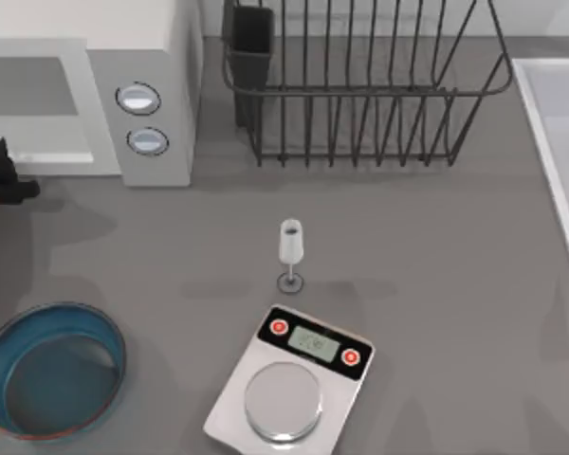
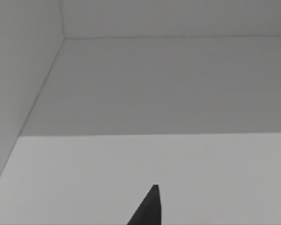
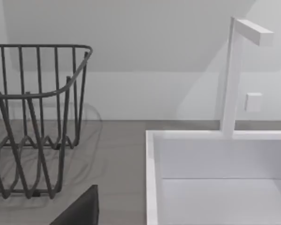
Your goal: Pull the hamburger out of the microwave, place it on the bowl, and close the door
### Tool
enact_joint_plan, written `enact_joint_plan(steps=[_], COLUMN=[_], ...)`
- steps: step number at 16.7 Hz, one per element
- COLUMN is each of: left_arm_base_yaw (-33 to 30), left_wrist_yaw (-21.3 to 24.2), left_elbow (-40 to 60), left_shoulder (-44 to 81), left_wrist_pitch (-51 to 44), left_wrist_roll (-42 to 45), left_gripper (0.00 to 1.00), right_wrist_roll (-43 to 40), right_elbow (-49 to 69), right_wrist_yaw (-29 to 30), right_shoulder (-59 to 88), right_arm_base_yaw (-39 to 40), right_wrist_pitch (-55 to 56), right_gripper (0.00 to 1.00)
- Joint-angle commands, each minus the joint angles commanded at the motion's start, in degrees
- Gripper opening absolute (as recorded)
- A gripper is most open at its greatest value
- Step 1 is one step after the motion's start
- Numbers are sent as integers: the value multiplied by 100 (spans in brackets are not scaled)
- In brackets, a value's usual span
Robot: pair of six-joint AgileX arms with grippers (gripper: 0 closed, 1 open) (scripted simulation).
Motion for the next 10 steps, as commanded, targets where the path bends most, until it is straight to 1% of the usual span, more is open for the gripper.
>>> enact_joint_plan(steps=[7,10], left_arm_base_yaw=[4,6], left_wrist_yaw=[-21,-25], left_elbow=[22,33], left_shoulder=[-1695,-2069], left_wrist_pitch=[-1737,-2114], left_wrist_roll=[9,12], left_gripper=[0,0], right_wrist_roll=[0,0], right_elbow=[0,0], right_wrist_yaw=[0,0], right_shoulder=[0,0], right_arm_base_yaw=[0,0], right_wrist_pitch=[0,0], right_gripper=[100,100])
